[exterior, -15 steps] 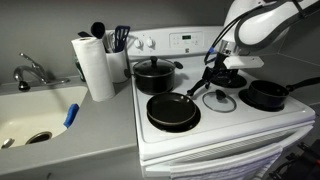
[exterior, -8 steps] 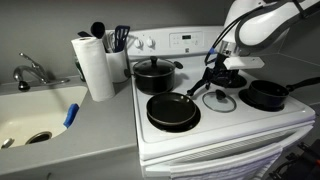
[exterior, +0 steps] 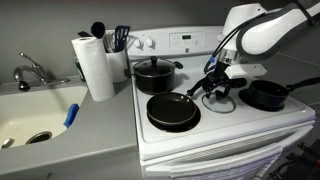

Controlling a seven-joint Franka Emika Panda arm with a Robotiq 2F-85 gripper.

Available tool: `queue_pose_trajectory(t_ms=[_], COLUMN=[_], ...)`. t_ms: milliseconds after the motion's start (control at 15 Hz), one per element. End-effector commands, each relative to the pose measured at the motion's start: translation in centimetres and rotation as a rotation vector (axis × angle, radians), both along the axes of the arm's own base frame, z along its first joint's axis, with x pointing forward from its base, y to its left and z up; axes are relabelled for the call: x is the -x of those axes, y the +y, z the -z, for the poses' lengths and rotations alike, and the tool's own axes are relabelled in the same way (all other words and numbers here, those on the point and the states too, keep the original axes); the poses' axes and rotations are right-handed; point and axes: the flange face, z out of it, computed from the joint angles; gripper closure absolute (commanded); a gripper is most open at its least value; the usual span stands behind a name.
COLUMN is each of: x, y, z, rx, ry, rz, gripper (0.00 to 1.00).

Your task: Take the lid from the stove and put it on the left pot

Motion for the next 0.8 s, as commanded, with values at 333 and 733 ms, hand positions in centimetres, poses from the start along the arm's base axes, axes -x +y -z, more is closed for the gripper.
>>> queue_pose_trajectory(t_ms=[333, 733], x=[3.2, 1.9], y=[-3.8, -5.4], z=[-0.6, 1.3], rx=[0.036, 0.016], ry=[-0.062, -0.113], rz=[0.031, 0.033], gripper=[0.0, 0.0])
